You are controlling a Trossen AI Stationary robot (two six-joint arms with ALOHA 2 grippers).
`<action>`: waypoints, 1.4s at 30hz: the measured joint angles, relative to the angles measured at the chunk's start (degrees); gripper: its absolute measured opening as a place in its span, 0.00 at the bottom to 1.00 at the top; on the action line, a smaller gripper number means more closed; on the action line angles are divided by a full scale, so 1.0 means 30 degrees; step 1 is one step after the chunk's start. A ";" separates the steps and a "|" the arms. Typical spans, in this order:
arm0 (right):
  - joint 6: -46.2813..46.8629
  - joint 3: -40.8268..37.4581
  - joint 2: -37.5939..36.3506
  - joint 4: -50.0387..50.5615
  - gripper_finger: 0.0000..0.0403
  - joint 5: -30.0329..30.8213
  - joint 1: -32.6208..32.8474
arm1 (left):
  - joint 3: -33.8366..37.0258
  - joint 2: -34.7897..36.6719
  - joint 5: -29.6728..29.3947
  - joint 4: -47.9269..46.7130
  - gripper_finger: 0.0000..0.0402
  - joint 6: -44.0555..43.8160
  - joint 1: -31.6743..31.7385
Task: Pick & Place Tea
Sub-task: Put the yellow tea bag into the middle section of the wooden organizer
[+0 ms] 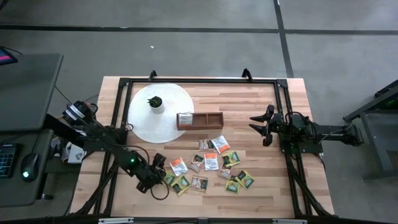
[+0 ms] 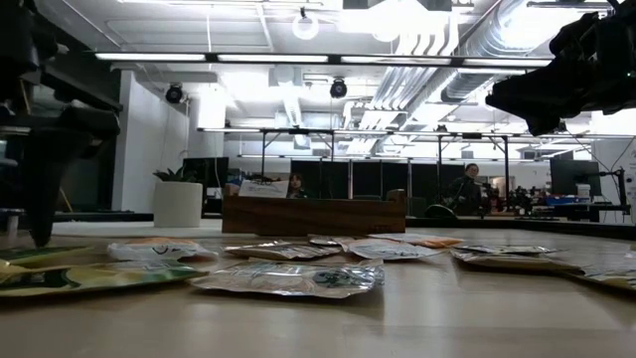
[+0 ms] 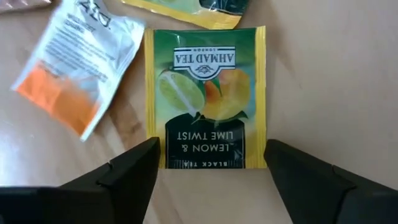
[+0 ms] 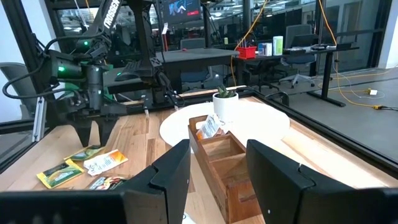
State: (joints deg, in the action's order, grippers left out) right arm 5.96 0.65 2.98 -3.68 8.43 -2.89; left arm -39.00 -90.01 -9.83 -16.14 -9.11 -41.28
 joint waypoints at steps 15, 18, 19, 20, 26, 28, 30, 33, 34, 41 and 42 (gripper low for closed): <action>0.0000 0.0002 0.0000 0.0006 0.38 0.0000 0.0005 | -0.0044 -0.1390 0.1539 0.1056 0.41 0.0096 0.1386; 0.0000 -0.0001 0.0000 0.0006 0.38 0.0000 -0.0001 | -0.0051 -0.1533 0.1519 0.1398 0.34 0.0076 0.1354; 0.0000 0.0001 0.0000 0.0006 0.38 -0.0007 0.0005 | -0.0051 -0.1535 0.1522 0.1443 0.32 -0.0014 0.1364; 0.0000 0.0005 0.0000 0.0006 0.38 -0.0002 0.0001 | -0.0051 -0.1545 0.1502 0.1490 0.29 -0.0049 0.1364; 0.0000 0.0006 0.0000 0.0006 0.38 -0.0004 0.0006 | -0.0051 -0.1562 0.1312 0.1589 0.11 -0.0115 0.1364; 0.0000 -0.0001 0.0000 0.0006 0.38 0.0000 -0.0001 | -0.0051 -0.1562 0.1487 0.1589 0.04 -0.0112 0.1382; 0.0000 -0.0001 0.0000 0.0006 0.38 0.0000 0.0001 | -0.0051 -0.1562 0.1462 0.1600 0.02 -0.0126 0.1386; 0.0000 0.0002 0.0000 0.0006 0.38 -0.0007 -0.0001 | -0.0205 -0.1545 0.1127 0.1365 0.01 -0.0078 0.1373; 0.0000 -0.0001 0.0000 0.0006 0.38 -0.0007 0.0001 | -0.0351 -0.1510 0.1103 0.1107 0.01 -0.0001 0.1372; 0.0000 0.0003 0.0000 0.0006 0.38 -0.0007 0.0003 | -0.3219 -0.1642 -0.0653 -0.5165 0.00 0.2228 0.1394; 0.0000 0.0001 0.0000 0.0006 0.38 -0.0005 0.0003 | -0.3742 -0.1642 -0.1037 -0.6459 0.00 0.2600 0.1408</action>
State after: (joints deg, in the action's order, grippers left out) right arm 5.96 0.65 2.98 -3.66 8.41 -2.88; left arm -50.23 -94.94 -12.94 -35.52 -1.31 -37.06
